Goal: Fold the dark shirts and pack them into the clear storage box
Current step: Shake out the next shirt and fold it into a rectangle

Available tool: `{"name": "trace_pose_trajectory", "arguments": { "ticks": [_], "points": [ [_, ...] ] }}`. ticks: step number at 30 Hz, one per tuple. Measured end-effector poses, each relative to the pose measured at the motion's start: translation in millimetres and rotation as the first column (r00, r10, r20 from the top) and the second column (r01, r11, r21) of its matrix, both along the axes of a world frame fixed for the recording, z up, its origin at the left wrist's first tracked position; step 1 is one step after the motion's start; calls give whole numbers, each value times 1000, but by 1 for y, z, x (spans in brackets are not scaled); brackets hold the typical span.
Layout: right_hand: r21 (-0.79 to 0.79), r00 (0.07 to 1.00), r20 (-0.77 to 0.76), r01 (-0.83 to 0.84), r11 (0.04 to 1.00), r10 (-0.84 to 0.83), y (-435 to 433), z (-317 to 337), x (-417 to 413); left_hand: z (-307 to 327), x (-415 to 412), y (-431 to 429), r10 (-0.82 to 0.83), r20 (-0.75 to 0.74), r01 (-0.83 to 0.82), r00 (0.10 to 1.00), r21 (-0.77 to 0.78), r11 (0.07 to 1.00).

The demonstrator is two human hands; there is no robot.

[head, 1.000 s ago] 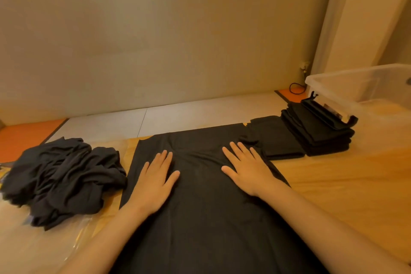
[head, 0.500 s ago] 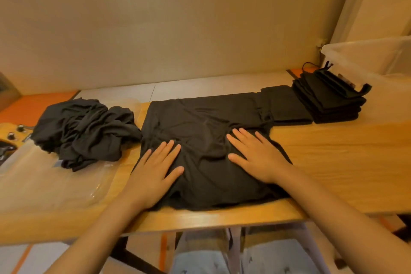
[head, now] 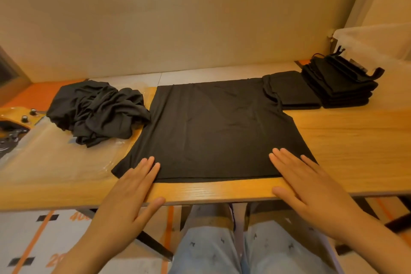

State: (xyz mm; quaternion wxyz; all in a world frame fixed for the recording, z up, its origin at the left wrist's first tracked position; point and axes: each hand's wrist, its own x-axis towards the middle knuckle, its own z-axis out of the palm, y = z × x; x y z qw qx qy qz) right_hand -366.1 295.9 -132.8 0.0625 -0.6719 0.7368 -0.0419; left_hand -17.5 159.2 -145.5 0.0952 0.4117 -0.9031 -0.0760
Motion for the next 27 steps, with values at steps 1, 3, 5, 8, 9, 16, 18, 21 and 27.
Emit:
{"name": "trace_pose_trajectory", "arguments": {
  "ticks": [1, 3, 5, 8, 9, 16, 18, 21, 27],
  "points": [
    [-51, 1000, -22, 5, 999, -6, 2, -3, 0, -4, 3, 2, -13, 11, 14, 1000, -34, 999],
    [-156, 997, -71, 9, 988, -21, 8, -8, 2, -10, 8, 6, -26, -9, 25, 1000, -86, 996],
    [-284, 999, -32, 12, 959, -22, 16, -15, 0, -14, 14, 9, -29, -103, 15, 994, -133, 991],
    [-443, 1000, -11, -16, 896, 12, 28, -25, -8, -14, 26, 8, -48, -177, 5, 983, -236, 972],
    [-480, 999, -42, -42, 876, 25, 32, -27, -12, -13, 30, 7, -62, -178, 12, 982, -265, 964],
    [-629, 988, -16, -130, 767, 155, 56, -38, -30, -9, 57, 24, -91, -243, 8, 966, -323, 946],
    [-642, 984, 3, -134, 754, 178, 60, -38, -34, -6, 64, 25, -92, -259, -10, 962, -365, 931],
    [-639, 987, -6, -125, 759, 158, 62, -34, -42, 0, 67, 23, -73, -234, -27, 970, -399, 917],
    [-595, 999, -33, -42, 803, 28, 62, -21, -52, 7, 74, 19, -85, -224, -18, 971, -426, 905]
  ]
}}
